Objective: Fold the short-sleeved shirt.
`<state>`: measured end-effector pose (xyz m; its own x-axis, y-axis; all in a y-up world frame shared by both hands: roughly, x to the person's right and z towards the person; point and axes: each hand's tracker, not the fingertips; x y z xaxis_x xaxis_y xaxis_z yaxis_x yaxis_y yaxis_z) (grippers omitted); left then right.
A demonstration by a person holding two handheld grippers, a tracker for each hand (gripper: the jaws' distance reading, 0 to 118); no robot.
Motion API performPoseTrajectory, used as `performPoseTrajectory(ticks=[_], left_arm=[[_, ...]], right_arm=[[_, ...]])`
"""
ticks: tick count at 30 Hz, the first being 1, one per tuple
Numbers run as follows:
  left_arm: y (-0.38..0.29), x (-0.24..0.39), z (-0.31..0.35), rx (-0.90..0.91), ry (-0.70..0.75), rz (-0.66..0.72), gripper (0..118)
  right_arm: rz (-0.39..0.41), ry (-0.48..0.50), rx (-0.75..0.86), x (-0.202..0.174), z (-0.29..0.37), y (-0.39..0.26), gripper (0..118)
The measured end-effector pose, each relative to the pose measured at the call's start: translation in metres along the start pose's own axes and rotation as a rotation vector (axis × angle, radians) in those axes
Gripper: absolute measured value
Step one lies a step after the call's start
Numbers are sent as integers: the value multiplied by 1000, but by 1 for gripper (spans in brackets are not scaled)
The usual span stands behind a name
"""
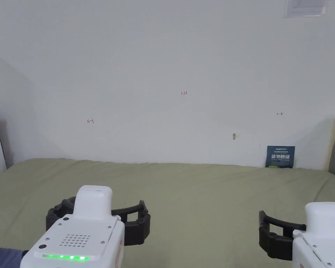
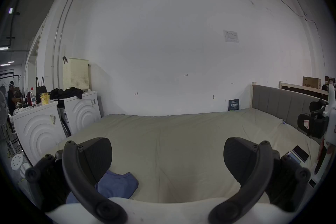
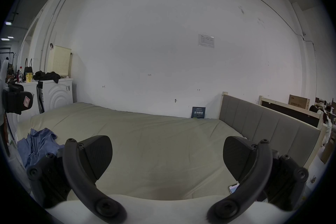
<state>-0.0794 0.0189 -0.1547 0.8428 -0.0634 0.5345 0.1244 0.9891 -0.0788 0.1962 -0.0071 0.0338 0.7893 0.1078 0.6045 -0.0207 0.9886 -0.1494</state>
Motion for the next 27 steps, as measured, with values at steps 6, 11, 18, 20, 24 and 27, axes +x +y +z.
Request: performPoseTrajectory(ticks=[6, 11, 18, 20, 24, 27], left_arm=[[-2, 4, 2, -10, -2, -22, 11], [-4, 6, -14, -12, -24, 17, 0], [-5, 0, -3, -15, -15, 15, 0], [-6, -3, -3, -22, 0, 16, 0], [-9, -23, 3, -27, 38, 17, 0], [-12, -50, 13, -37, 105, 14, 0]], right_arm=[[-28, 15, 0, 2, 5, 3, 47], [-40, -29, 13, 18, 5, -3, 0], [-26, -45, -3, 8, 5, -1, 0], [-20, -41, -3, 6, 4, -2, 0], [-17, -4, -14, -11, -6, -3, 0], [-13, 69, -9, -39, -13, 0, 0]])
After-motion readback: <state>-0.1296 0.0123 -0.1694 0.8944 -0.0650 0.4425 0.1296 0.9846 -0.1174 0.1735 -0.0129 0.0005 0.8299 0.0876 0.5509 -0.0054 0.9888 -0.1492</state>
